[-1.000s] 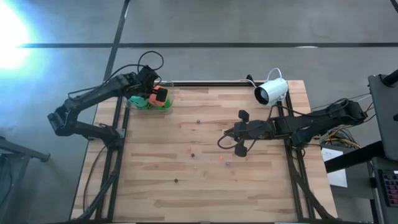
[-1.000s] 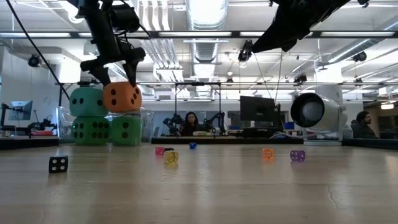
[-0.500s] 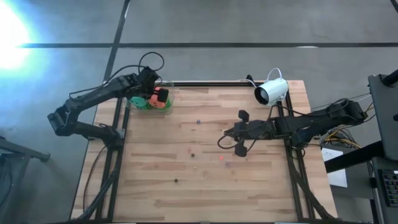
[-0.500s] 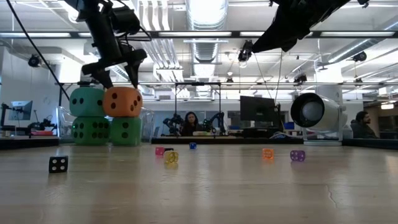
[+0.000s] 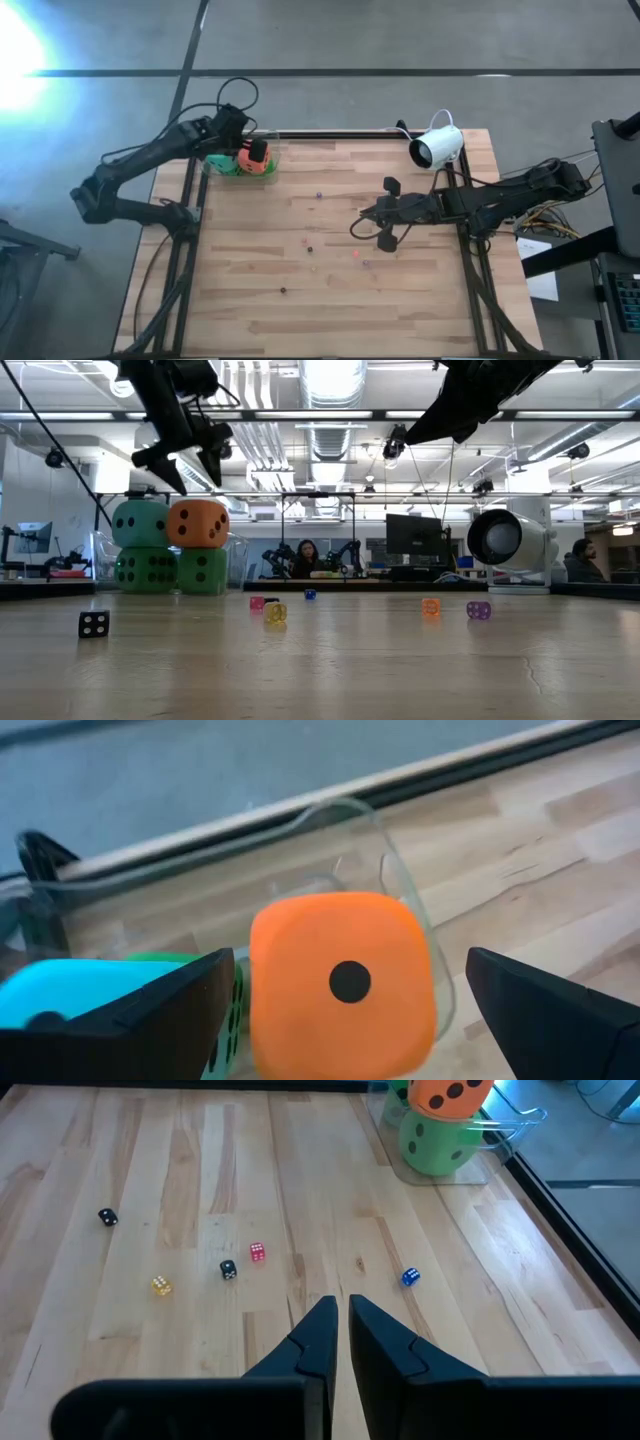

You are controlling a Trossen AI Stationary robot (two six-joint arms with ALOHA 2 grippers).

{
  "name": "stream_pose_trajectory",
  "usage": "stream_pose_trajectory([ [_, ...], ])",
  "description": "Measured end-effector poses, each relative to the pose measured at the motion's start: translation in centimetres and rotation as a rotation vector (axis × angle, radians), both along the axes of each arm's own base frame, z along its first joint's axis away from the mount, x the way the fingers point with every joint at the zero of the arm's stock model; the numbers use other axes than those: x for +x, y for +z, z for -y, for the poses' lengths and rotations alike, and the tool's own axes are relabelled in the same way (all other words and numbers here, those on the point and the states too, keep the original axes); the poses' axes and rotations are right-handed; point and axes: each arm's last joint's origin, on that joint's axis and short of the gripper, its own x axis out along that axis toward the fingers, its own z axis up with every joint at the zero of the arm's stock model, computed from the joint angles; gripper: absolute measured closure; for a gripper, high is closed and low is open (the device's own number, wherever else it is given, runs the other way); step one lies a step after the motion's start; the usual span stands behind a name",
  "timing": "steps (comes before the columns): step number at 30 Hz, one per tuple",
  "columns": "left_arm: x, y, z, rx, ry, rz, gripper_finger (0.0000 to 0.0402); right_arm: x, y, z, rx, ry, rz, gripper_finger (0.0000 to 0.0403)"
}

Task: Pick & Place Dice
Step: Put the bottom small black die into the transparent bin

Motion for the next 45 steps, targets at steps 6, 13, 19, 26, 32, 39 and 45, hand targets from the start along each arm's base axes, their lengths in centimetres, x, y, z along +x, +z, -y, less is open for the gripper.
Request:
stream_pose_trajectory([
  [6,-2.0,2.8,2.3,0.119,-0.076,0.07,0.0003,0.0,0.0,0.0,-0.001,0.0,0.0,0.0376],
  [13,-2.3,4.1,6.5,0.185,-0.27,0.084,0.0003,0.0,0.0,0.0,-0.001,0.0,0.0,0.0376],
  [19,-0.1,3.7,11.1,0.248,-0.433,0.048,0.0003,0.0,0.0,0.0,0.0,0.0,0.0,0.0376],
  [26,2.2,1.9,18.6,0.285,-0.744,-0.015,0.0003,0.0,0.0,0.0,0.0,0.0,0.0,0.0376],
  [32,3.4,-0.7,23.8,0.304,-0.947,-0.115,0.0003,0.0,0.0,0.0,0.0,0.0,0.0,0.0376],
  [39,5.3,-4.3,26.5,0.233,-1.053,-0.251,0.0003,0.0,0.0,0.0,0.0,-0.001,0.0,0.0376],
  [45,7.4,-7.1,28.0,0.092,-1.13,-0.264,0.0003,0.0,0.0,0.0,0.0,0.0,0.0,0.0376],
])
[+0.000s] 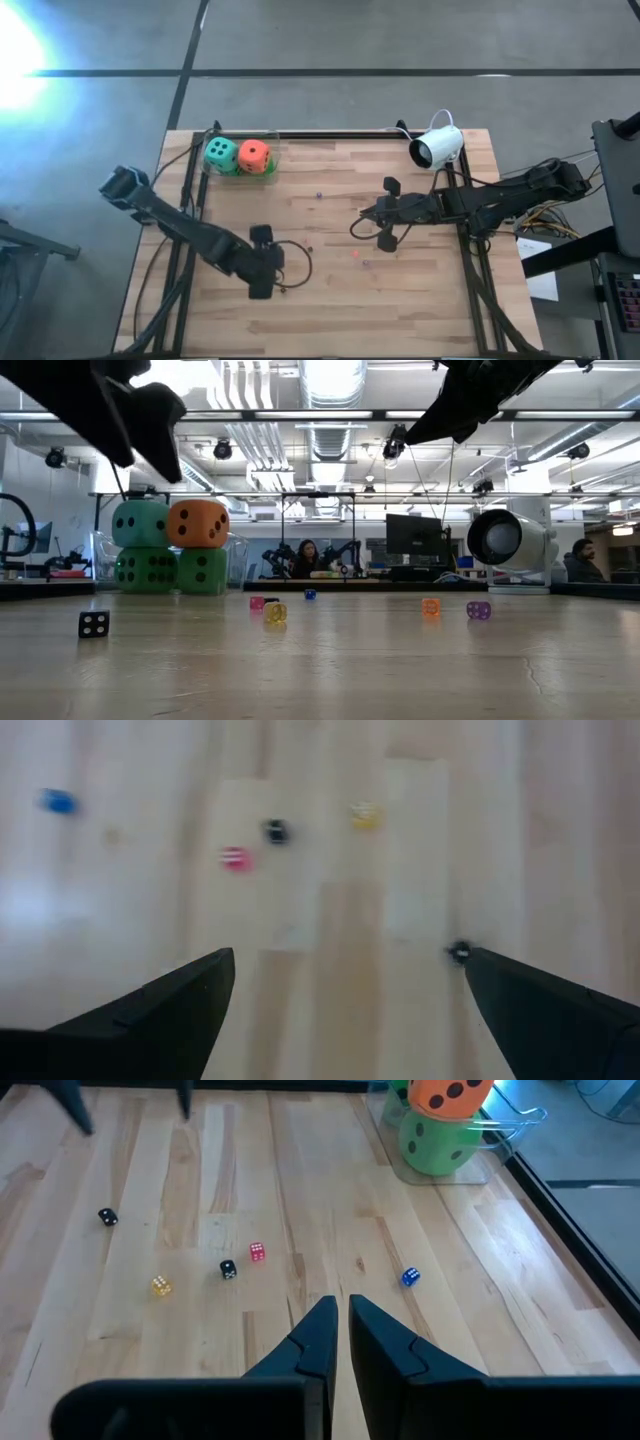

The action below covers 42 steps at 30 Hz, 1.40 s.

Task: Pick & Place Dice
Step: Put the bottom small black die into the transparent bin

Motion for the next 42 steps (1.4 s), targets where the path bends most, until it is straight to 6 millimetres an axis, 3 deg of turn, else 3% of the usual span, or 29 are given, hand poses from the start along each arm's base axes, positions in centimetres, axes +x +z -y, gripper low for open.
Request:
stream_pose_trajectory([
  [11,1.7,-3.4,1.3,-0.076,-0.041,-0.096,0.0003,0.0,0.0,0.0,-0.001,0.0,-0.001,0.0376],
  [31,2.0,-3.4,1.7,-0.166,-0.015,-0.093,0.0008,0.0,0.0,0.0,0.0,0.0,-0.001,0.0376],
  [35,2.0,-3.4,1.7,-0.169,-0.005,-0.089,0.0035,0.0,0.0,0.0,-0.001,0.0,-0.001,0.0376],
  [42,2.2,-3.6,1.9,-0.173,-0.009,-0.081,0.0127,0.0,0.0,0.0,-0.001,0.001,-0.001,0.0376],
])
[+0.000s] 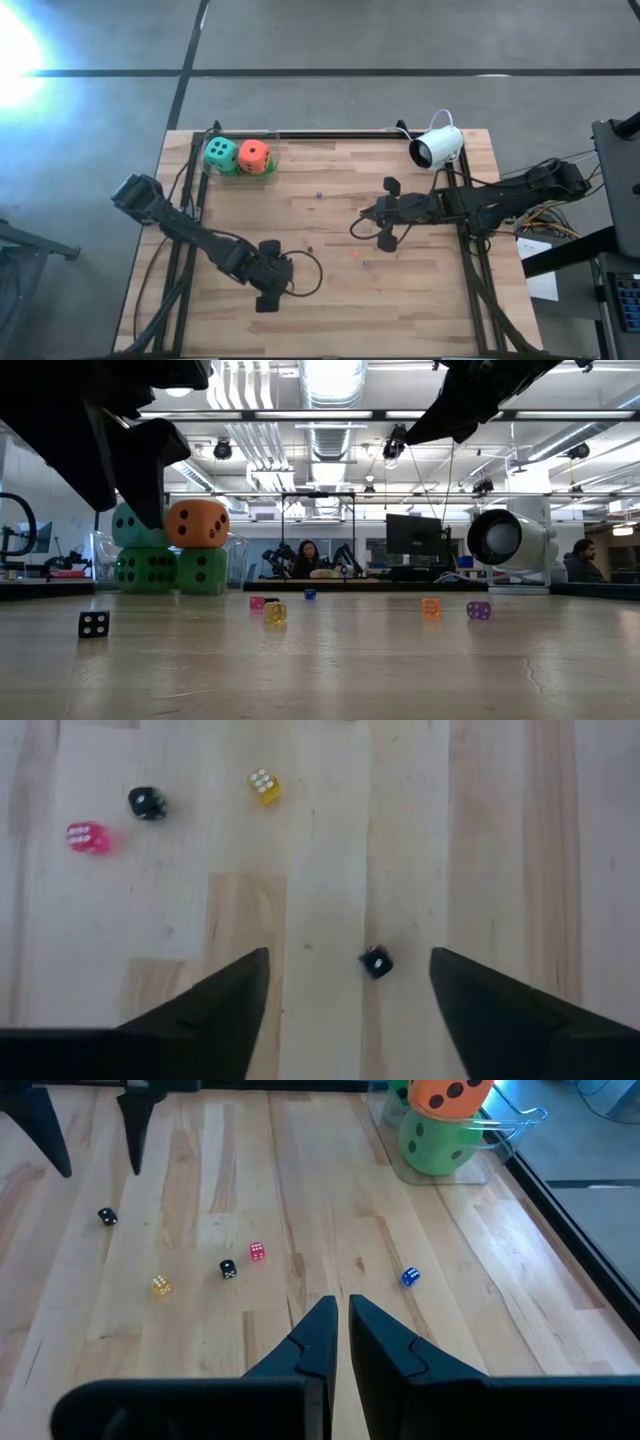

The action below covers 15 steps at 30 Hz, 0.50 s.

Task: Pick & Place Dice
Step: Put the bottom small black die into the transparent bin

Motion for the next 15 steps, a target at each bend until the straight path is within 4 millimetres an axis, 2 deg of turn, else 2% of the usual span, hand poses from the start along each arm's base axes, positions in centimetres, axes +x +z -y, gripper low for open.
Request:
stream_pose_trajectory([
  [7,0.8,-2.1,1.1,0.002,-0.031,-0.011,0.019,0.0,0.0,0.0,0.0,0.0,0.0,0.0376],
  [15,0.7,-3.9,1.7,0.064,-0.233,-0.075,0.0213,0.0,0.0,0.0,0.001,-0.001,0.001,0.0376],
])
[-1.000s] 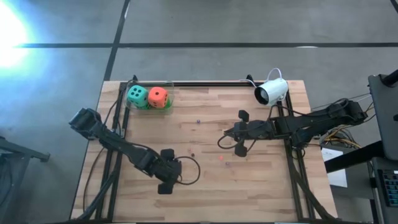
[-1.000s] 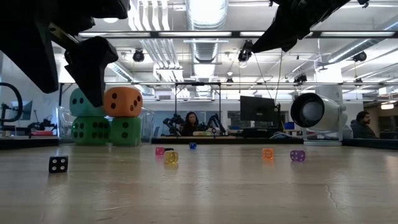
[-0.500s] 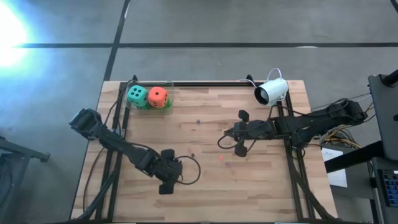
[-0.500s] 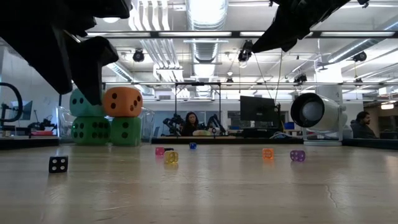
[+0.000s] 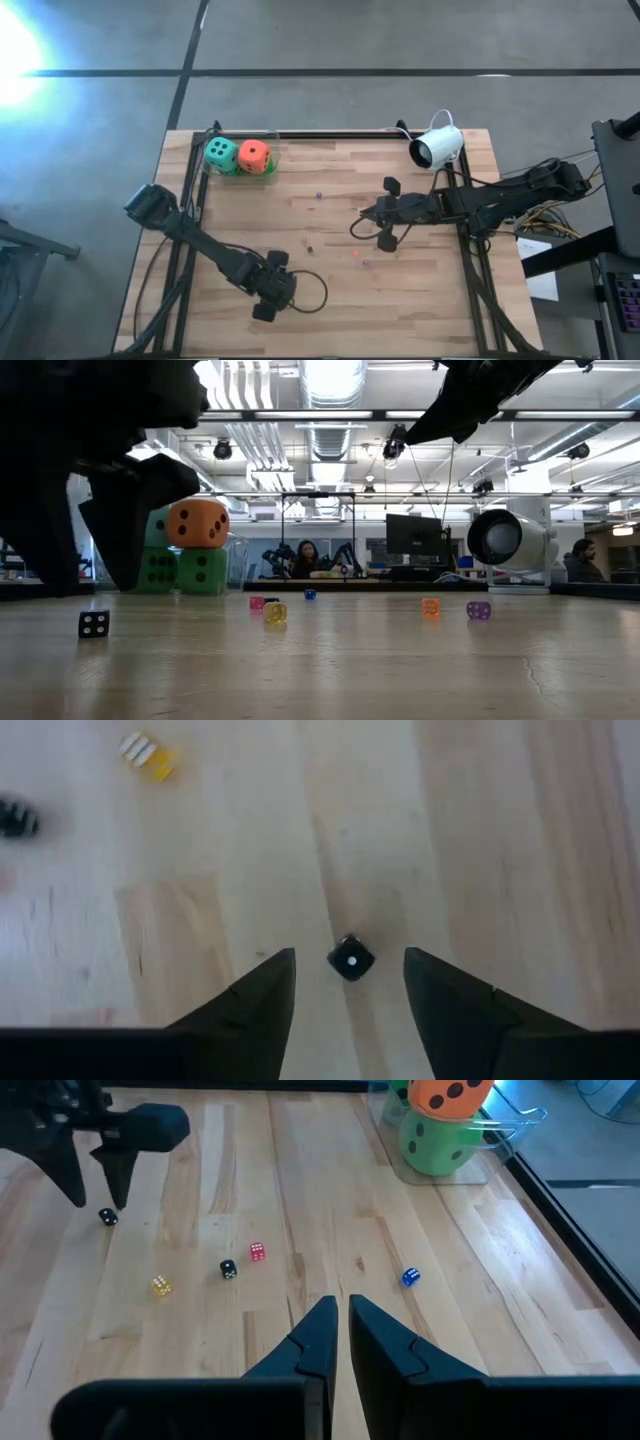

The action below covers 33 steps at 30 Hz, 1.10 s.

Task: Pick & Place Dice
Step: Put the bottom small black die into the transparent bin

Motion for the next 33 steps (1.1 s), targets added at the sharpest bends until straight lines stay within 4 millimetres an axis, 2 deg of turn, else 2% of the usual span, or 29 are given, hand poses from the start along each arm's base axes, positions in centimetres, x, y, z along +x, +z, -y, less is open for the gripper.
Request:
stream_pose_trajectory([
  [7,0.1,0.0,0.4,0.063,-0.244,0.036,0.0213,0.0,0.0,0.0,0.001,0.0,0.0,0.0376],
  [16,0.3,-0.5,0.5,0.061,-0.262,0.041,0.0213,0.0,0.0,0.0,0.002,-0.001,0.001,0.0376],
  [24,-0.9,-2.3,-0.2,0.072,-0.298,0.002,0.0217,0.0,0.0,0.0,0.002,-0.001,0.002,0.0376],
  [33,-0.9,-2.5,-0.2,0.066,-0.33,0.026,0.0235,0.0,0.0,0.0,0.002,-0.001,0.003,0.0376],
])
